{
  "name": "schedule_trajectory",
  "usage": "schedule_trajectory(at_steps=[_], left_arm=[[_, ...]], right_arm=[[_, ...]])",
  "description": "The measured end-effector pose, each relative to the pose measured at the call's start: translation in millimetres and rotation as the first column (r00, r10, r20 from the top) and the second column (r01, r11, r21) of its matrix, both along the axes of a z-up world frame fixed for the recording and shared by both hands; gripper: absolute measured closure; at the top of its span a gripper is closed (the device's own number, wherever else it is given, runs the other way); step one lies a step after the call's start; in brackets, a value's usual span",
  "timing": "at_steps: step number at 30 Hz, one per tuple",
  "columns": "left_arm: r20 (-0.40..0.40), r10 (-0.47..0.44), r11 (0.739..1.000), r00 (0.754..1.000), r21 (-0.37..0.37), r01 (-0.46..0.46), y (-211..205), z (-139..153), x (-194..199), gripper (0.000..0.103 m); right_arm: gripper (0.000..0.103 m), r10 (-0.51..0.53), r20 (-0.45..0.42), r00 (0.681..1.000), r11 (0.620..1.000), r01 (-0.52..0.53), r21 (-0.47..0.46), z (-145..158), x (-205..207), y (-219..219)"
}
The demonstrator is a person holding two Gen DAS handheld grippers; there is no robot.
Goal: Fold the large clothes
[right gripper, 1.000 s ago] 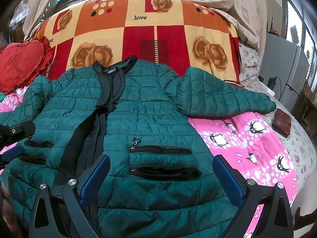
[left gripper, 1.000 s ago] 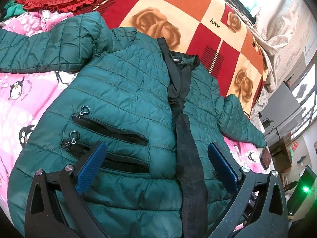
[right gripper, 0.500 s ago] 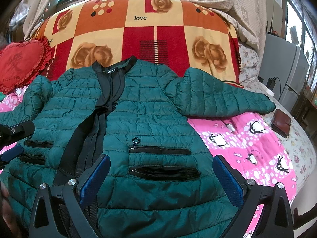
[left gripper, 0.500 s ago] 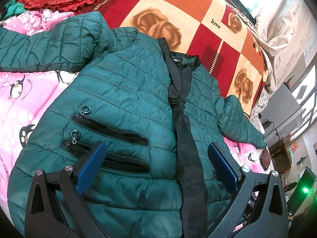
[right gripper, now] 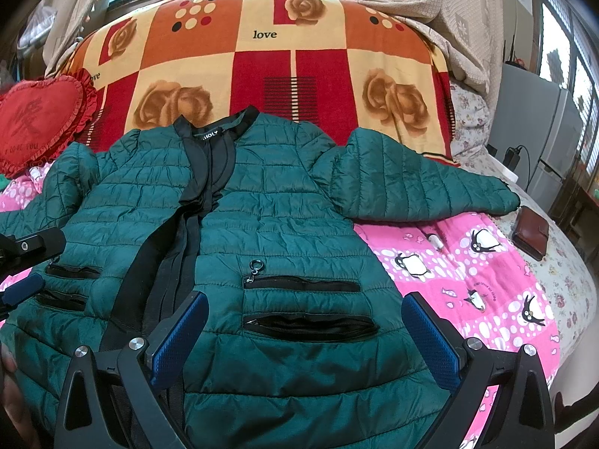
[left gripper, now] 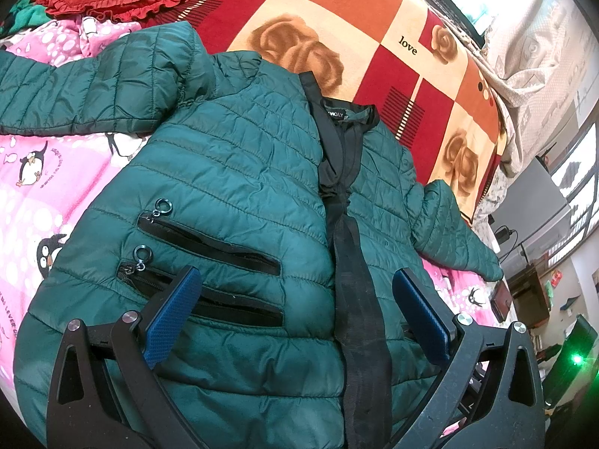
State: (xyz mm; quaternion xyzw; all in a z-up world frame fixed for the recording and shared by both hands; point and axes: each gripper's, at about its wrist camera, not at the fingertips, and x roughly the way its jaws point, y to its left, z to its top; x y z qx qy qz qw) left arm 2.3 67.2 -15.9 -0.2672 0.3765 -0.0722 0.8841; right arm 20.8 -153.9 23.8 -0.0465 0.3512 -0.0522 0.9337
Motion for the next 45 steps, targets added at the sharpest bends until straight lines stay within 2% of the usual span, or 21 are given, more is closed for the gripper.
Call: schedule_trajectory(at_steps=[27,45], left_arm=[[0.018,0.008,1.0,1.0,0.028,-0.009,-3,1,-1,0.001],[0.016,0.011,1.0,1.0,0.008,-0.011,0,1,-3,0.001]], right_arm=[[0.001,0.013,0.03,0.999,0.999,-0.012,-0.041,6,-5,5],[0.001,0.022,0.056,0.998,0.998,-0.018,-0.066,5,-8,12]])
